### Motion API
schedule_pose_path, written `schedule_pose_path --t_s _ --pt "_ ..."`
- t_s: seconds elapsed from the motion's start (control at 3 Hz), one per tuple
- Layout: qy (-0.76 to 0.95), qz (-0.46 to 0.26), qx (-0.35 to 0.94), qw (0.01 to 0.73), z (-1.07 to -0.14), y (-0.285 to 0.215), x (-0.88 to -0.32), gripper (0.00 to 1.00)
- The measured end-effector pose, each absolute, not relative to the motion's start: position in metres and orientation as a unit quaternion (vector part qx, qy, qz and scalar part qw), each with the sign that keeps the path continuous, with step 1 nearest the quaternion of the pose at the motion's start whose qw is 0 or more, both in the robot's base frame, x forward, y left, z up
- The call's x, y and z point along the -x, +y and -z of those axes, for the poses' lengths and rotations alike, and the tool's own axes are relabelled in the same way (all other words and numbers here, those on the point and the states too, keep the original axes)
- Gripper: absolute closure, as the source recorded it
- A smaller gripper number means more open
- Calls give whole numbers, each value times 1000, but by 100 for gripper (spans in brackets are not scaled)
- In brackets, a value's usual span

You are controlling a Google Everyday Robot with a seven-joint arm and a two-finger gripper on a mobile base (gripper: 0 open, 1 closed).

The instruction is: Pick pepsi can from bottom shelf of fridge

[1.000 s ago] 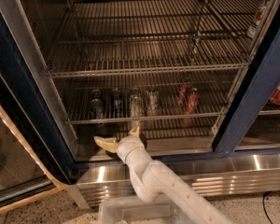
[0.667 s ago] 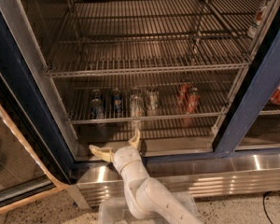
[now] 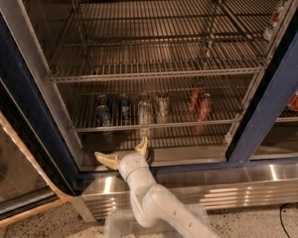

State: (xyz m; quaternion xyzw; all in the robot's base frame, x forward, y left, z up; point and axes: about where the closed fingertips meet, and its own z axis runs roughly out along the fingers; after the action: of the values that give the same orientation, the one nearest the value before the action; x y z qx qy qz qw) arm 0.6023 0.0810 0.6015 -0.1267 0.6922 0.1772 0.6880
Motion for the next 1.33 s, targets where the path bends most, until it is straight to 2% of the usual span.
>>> schedule_pose_path --t_s 1.0,1.33 --pt "736 -130 132 652 -571 86 -678 0" --pt "738 -125 139 648 -568 94 -696 13"
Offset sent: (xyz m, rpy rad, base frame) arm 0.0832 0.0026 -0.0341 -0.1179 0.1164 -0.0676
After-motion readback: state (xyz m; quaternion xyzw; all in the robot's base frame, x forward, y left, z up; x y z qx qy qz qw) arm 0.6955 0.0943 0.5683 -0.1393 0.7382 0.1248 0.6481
